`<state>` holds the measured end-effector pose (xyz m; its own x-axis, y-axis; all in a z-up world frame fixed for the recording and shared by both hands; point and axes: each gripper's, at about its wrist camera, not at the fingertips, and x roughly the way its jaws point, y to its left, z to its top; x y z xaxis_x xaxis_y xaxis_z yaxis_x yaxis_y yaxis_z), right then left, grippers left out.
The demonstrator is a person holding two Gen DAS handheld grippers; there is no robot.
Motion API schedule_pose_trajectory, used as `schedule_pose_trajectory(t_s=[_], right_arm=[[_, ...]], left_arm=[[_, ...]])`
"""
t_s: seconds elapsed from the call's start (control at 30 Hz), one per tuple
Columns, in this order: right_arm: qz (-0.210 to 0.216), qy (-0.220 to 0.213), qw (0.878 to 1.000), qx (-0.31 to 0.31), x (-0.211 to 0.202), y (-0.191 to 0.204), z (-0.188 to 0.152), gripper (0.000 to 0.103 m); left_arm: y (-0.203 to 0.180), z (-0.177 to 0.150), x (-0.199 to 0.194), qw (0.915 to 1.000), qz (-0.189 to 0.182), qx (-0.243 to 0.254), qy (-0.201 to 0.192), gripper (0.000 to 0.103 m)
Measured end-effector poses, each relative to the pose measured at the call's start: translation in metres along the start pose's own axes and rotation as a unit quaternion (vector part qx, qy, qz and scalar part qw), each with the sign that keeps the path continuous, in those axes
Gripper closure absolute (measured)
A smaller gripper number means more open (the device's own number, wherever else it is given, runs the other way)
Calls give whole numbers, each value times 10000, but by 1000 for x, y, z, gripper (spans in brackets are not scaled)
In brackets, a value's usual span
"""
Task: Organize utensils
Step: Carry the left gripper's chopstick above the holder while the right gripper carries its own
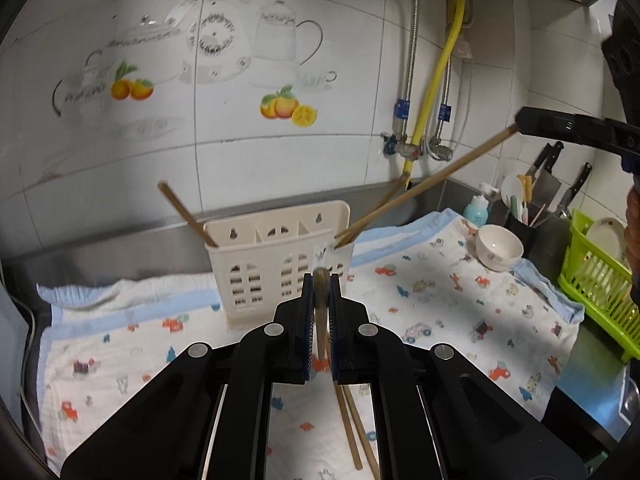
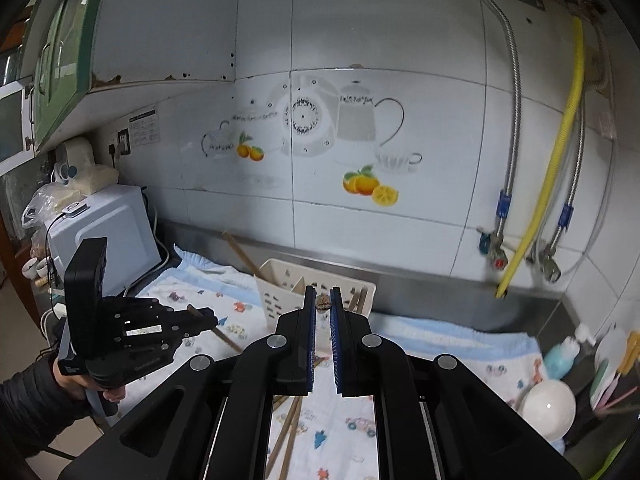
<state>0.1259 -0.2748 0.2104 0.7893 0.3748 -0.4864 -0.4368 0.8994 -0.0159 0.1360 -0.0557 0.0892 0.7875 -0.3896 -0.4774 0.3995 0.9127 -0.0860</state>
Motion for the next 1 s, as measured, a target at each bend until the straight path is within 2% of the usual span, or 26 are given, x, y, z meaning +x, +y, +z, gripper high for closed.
schedule_pose_trajectory(t_s=[0.27,0.53,0.73,1.0], right_arm=[[-205,424,9986,-235,32,-8,27,96],[-262,981,9941,-376,84,-11,34,96],[-263,1092,9929,-394,103,-14,33,96],[-192,1202,9918,-392,122,-15,26,96]], left_arm=[[1,41,-16,9993,74,171,-316,98],[-3,107,-39,9935,337,528,-953,98],[1,142,-30,9888,623,612,-1207,98],[20,153,3,9870,854,422,-1296,98]])
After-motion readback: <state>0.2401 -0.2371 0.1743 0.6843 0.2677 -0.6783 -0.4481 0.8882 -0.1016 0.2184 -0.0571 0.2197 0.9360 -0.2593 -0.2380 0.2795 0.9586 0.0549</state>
